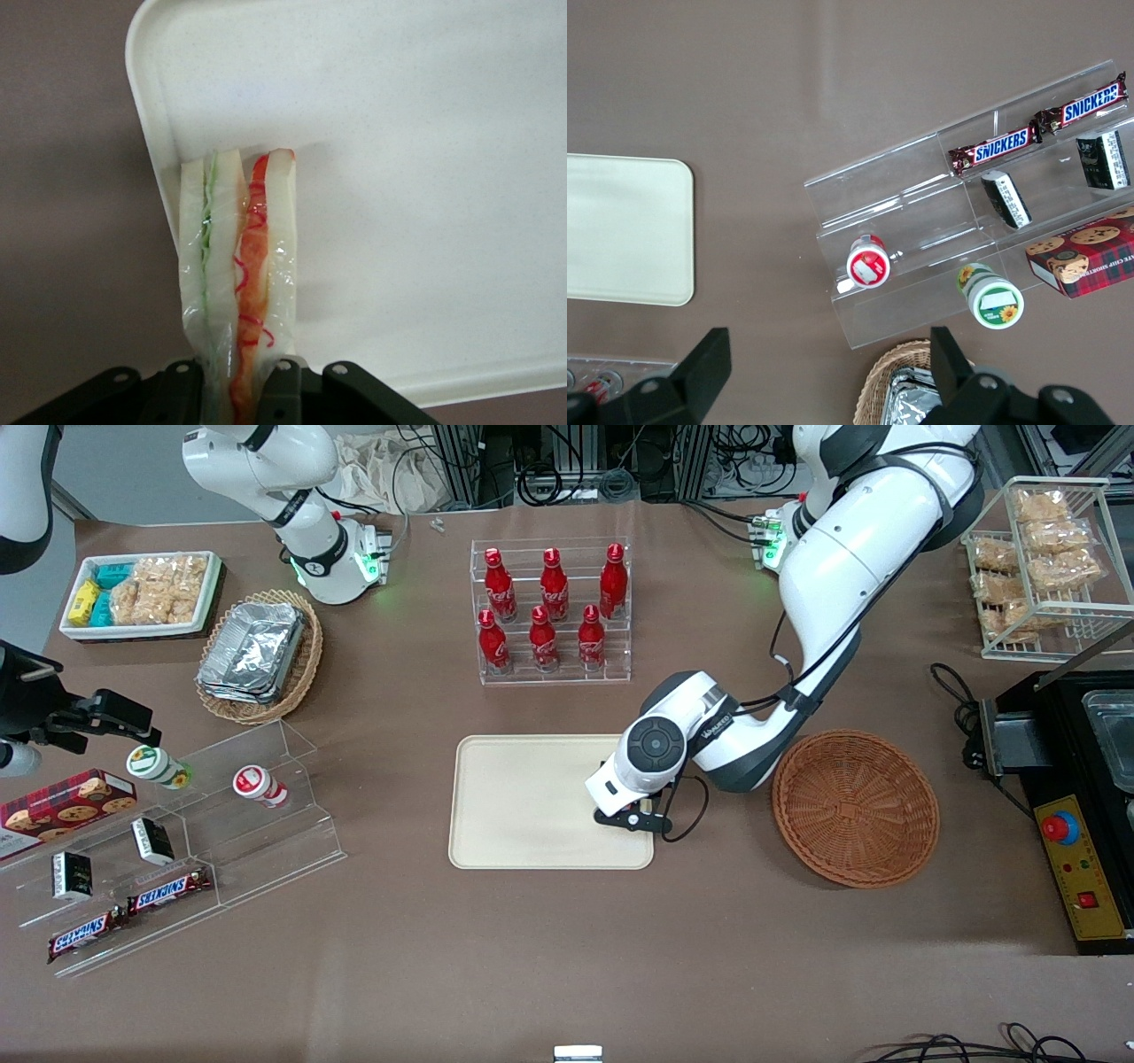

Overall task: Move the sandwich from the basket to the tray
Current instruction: 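Lower the sandwich onto the tray and open the left gripper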

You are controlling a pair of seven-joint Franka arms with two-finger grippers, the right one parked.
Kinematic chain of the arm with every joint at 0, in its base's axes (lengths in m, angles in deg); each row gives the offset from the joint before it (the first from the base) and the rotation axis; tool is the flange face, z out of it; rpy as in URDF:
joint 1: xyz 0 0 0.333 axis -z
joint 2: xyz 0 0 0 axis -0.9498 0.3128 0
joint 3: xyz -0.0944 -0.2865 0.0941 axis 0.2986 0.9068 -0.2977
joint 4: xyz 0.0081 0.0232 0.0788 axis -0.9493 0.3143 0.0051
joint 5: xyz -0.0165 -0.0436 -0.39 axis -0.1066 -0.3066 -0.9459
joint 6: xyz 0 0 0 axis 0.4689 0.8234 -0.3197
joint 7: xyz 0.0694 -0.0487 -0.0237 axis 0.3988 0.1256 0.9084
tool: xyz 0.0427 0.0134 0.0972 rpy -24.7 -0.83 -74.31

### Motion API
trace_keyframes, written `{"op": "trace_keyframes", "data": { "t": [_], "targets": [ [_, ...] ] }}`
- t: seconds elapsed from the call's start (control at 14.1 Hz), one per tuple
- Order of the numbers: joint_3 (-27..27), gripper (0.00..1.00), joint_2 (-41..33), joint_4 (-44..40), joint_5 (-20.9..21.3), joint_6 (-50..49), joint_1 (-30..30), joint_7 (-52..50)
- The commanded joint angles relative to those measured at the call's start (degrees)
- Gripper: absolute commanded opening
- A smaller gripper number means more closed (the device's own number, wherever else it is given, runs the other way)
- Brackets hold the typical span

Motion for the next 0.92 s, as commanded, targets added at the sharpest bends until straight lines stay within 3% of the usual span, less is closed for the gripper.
{"op": "trace_keyframes", "data": {
  "t": [0.0, 0.07, 0.14, 0.21, 0.28, 0.35, 0.57, 0.85],
  "targets": [
    [-0.31, 0.23, 1.86, -2.50, 1.14, 1.45, 0.96, -1.71],
    [-0.39, 0.31, 2.30, -2.85, 1.14, 2.07, 0.96, -1.80],
    [-0.39, 0.45, 2.56, -3.28, 1.14, 2.33, 1.04, -2.84],
    [-0.39, 0.79, 2.65, -3.38, 1.14, 2.60, 1.04, -4.07],
    [-0.39, 0.94, 2.83, -3.64, 1.23, 3.91, 1.04, -4.17],
    [-0.39, 0.99, 3.00, -3.73, 1.23, 4.88, 0.96, -4.43],
    [-0.31, 0.99, 1.87, -3.82, 1.14, 4.54, 0.78, -4.96],
    [-0.30, 1.00, -4.89, -3.73, 0.44, 1.04, -0.97, -14.52]
  ]
}}
